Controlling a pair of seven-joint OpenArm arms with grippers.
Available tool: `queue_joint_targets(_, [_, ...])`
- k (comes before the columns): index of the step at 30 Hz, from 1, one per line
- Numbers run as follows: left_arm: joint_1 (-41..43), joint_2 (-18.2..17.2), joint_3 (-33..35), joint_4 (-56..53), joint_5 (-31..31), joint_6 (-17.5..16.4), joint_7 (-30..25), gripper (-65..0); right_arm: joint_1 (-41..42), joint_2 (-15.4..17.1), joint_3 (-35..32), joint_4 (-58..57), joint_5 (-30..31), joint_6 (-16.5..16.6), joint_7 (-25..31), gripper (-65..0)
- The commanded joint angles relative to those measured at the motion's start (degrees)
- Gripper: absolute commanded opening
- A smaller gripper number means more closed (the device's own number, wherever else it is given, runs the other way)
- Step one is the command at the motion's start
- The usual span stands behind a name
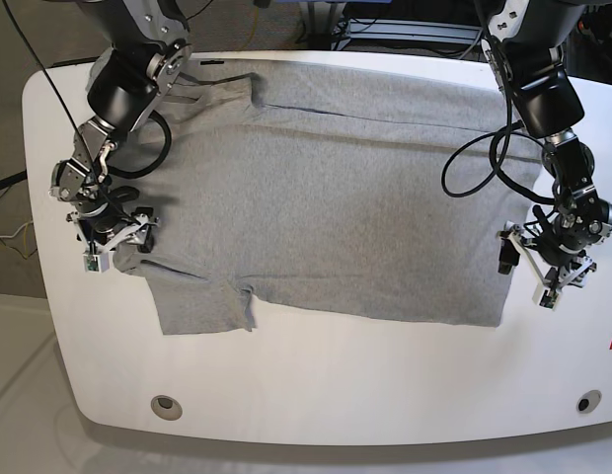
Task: Fold the T-shirt properly
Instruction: 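Lower both grippers to the shirt's side edges near the hem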
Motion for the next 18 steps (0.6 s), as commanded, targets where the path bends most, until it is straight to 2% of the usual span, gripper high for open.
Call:
queue_joint_targets(1, [-1.45, -0.90, -0.19, 0.89, -0.76, 0.12, -1.82, -14.1, -0.04, -0.94, -0.31, -0.43, -1.58, 1.02, -4.11, -25.8])
queue_joint_targets(4, [-1.36, -0.90, -0.19, 0.89, -0.76, 0.12, -2.08, -14.1, -0.04, -1.20, -0.31, -0.43, -1.67, 1.02, -4.11, -29.7])
queue_joint_targets(6, [-1.36, -0.90, -0.19, 0.89, -0.76, 0.12, -2.08, -14.1, -0.04, -1.20, -0.40, -0.43, -1.67, 1.02, -4.11, -36.3])
queue_joint_targets(8, [-1.36, -0.90, -0.19, 0.89, -0.76, 0.12, -2.08, -14.1, -0.04, -1.20, -0.40, -0.43, -1.67, 1.02, -4.11, -44.3])
queue_joint_targets(10, [-1.36, -0.90, -0.19, 0.89, -0.76, 0.12, -2.08, -14.1, 0.04, -1.20, -0.40, -0.43, -1.67, 1.02, -4.11, -55.9])
queue_joint_targets(12, [-1.36, -0.90, -0.19, 0.89, -0.76, 0.12, -2.17, -14.1, 0.04, -0.94, -0.58, -0.69, -1.67, 1.02, -4.11, -63.2])
queue_joint_targets(18, [-1.36, -0.90, -0.19, 0.89, -0.76, 0.12, -2.17, -14.1, 0.04, -0.76, -2.42, -0.69, -1.67, 1.02, -4.11, -63.6])
